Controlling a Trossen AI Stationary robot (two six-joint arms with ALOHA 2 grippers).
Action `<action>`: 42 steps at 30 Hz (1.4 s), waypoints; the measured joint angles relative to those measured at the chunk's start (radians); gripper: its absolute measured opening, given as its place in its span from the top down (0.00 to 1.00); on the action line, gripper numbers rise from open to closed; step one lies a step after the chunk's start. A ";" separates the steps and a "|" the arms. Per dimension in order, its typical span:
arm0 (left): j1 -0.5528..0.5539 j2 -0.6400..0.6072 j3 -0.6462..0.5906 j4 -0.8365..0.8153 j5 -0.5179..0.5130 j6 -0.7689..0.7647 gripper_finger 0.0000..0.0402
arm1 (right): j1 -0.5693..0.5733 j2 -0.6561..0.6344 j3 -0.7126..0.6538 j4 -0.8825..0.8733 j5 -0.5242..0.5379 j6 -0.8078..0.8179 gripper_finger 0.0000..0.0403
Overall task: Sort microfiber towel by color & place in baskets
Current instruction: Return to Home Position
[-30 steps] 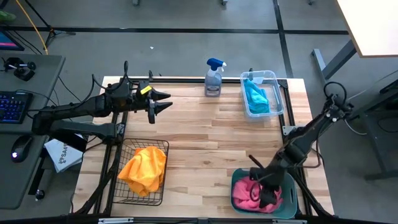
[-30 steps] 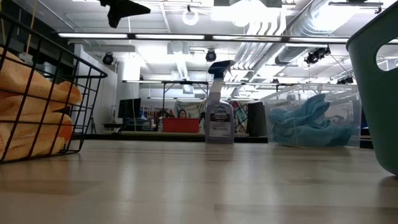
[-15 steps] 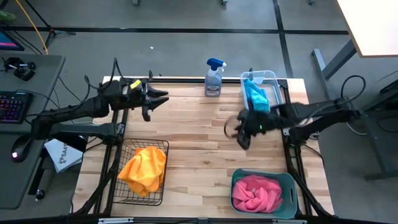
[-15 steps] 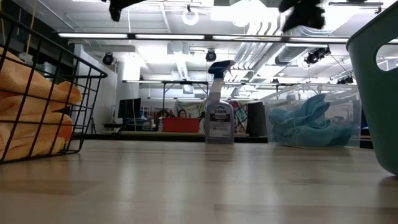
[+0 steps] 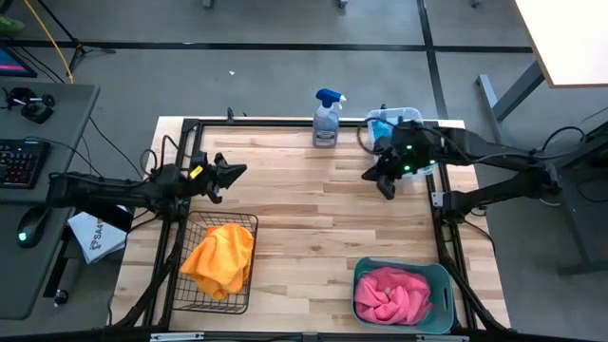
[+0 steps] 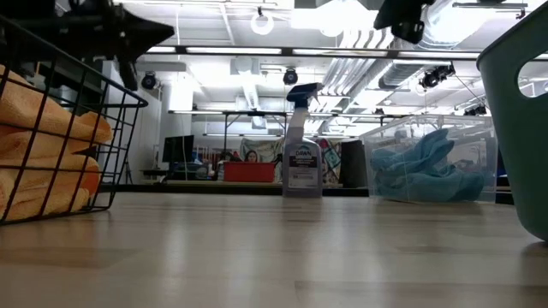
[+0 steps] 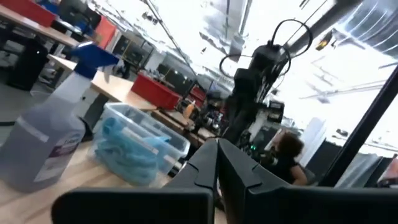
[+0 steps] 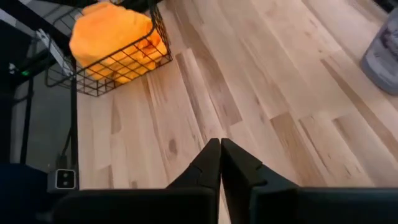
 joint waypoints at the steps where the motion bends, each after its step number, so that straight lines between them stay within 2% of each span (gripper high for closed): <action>1: -0.006 -0.011 -0.012 -0.001 -0.006 0.005 1.00 | -0.001 -0.017 0.000 -0.010 0.000 0.000 0.98; 5: -0.002 -0.060 -0.065 -0.038 -0.029 0.023 1.00 | 0.002 -0.105 -0.033 -0.017 0.000 0.015 0.99; 8: 0.022 -0.104 -0.096 -0.103 -0.040 -0.015 1.00 | 0.011 -0.207 -0.140 0.029 0.000 0.082 0.99; 12: 0.050 -0.162 -0.095 -0.142 -0.005 -0.043 1.00 | 0.022 -0.364 -0.331 0.145 -0.001 0.173 1.00; 15: 0.062 -0.187 -0.095 -0.143 -0.003 -0.073 1.00 | 0.021 -0.470 -0.487 0.333 -0.008 0.192 1.00; 19: 0.061 -0.193 -0.095 -0.150 -0.003 -0.051 1.00 | 0.014 -0.563 -0.728 0.688 -0.012 0.216 1.00; 23: 0.061 -0.191 -0.094 -0.160 -0.003 -0.048 1.00 | 0.008 -0.595 -0.946 1.025 -0.028 0.274 1.00; 28: 0.061 -0.191 -0.094 -0.159 -0.002 -0.052 1.00 | 0.033 -0.597 -1.097 1.304 -0.046 0.325 1.00; 34: 0.062 -0.191 -0.094 -0.173 0.001 -0.052 1.00 | 0.091 -0.598 -1.183 1.367 -0.043 0.313 1.00; 39: 0.062 -0.191 -0.094 -0.186 0.001 -0.052 1.00 | 0.143 -0.601 -1.234 1.399 0.021 0.304 1.00; 42: 0.062 -0.192 -0.094 -0.197 0.001 -0.052 1.00 | 0.159 -0.600 -1.232 1.356 0.029 0.290 1.00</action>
